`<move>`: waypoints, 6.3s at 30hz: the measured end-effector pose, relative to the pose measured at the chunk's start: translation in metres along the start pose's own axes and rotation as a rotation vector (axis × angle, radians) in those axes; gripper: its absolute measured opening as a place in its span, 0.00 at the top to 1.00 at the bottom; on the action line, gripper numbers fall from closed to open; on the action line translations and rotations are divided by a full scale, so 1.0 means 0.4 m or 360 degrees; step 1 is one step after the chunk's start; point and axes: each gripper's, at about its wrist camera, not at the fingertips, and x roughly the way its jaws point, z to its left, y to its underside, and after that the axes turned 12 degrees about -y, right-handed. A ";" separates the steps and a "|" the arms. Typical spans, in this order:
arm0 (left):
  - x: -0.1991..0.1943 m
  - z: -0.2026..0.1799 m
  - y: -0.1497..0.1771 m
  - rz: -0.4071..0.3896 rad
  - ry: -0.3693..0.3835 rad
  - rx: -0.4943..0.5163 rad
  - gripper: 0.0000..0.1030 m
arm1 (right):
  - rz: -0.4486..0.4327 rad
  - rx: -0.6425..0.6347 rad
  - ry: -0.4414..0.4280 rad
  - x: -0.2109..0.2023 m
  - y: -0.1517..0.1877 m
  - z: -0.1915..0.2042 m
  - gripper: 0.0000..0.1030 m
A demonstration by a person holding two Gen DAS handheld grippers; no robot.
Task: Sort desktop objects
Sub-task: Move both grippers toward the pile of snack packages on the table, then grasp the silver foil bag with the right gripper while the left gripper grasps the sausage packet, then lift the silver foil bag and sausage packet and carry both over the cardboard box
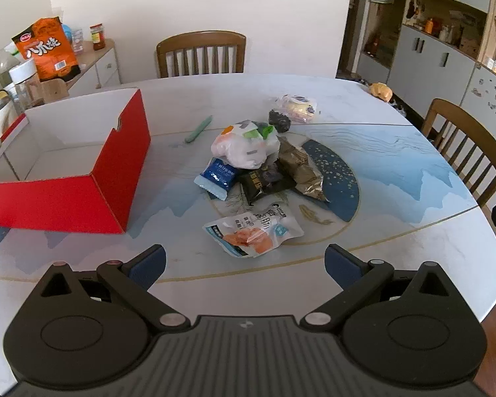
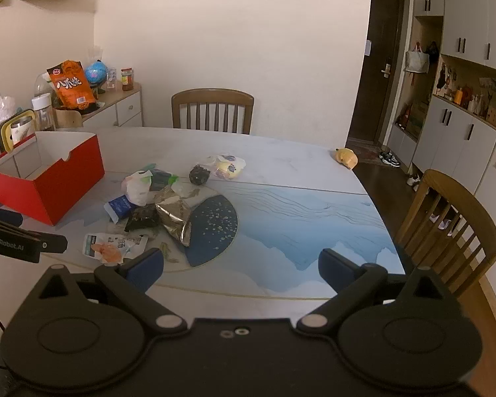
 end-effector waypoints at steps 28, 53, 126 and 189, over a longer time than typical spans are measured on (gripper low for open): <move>0.008 0.058 -0.018 -0.0056 0.0117 0.0114 0.00 | -0.0050 0.0003 0.0042 0.018 -0.047 0.089 0.03; 0.092 0.032 -0.025 -0.0060 0.0180 0.0027 0.00 | -0.0031 -0.0111 -0.0143 0.208 -0.093 0.072 0.03; 0.361 -0.093 -0.009 -0.0091 0.0253 0.0278 0.59 | 0.0332 -0.0448 -0.0628 0.620 -0.059 0.001 0.60; 0.082 0.227 -0.148 -0.0192 0.0052 0.0024 0.61 | 0.0051 -0.0471 -0.0833 0.367 -0.264 0.196 0.74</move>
